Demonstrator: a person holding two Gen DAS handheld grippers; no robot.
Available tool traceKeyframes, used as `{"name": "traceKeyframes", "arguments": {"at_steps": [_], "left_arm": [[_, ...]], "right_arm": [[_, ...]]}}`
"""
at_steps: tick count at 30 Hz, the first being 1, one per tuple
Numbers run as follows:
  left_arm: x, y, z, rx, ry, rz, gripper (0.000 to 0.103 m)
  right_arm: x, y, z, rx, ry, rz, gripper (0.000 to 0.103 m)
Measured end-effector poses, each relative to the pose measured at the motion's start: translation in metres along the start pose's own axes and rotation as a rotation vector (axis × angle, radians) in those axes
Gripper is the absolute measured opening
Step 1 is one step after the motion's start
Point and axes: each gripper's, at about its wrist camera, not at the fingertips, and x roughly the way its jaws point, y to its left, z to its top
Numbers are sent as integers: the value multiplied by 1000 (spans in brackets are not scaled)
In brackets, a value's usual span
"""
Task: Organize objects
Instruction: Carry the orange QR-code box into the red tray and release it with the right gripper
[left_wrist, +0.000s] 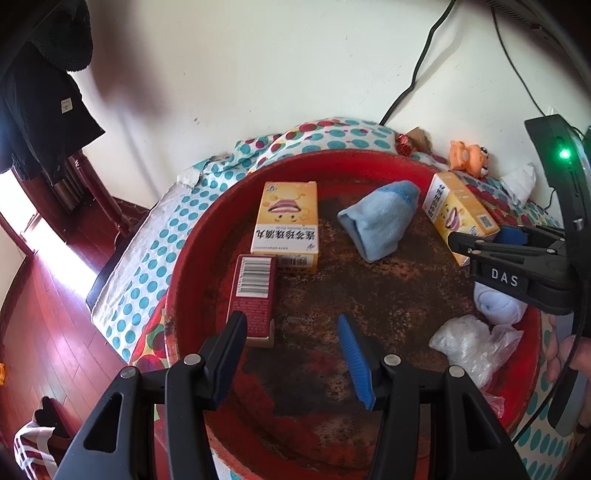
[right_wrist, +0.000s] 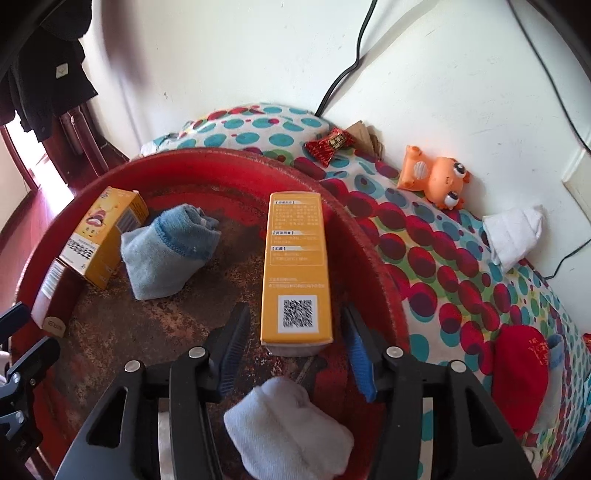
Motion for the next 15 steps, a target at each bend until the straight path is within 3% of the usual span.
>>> {"name": "traceKeyframes", "arguments": {"at_steps": [8, 15], "left_arm": [[-3, -21, -3, 53, -7, -8, 53], [-14, -52, -8, 121, -36, -67, 53]], "right_arm": [[-73, -44, -50, 80, -101, 33, 63], [-128, -131, -120, 175, -102, -103, 67]]}}
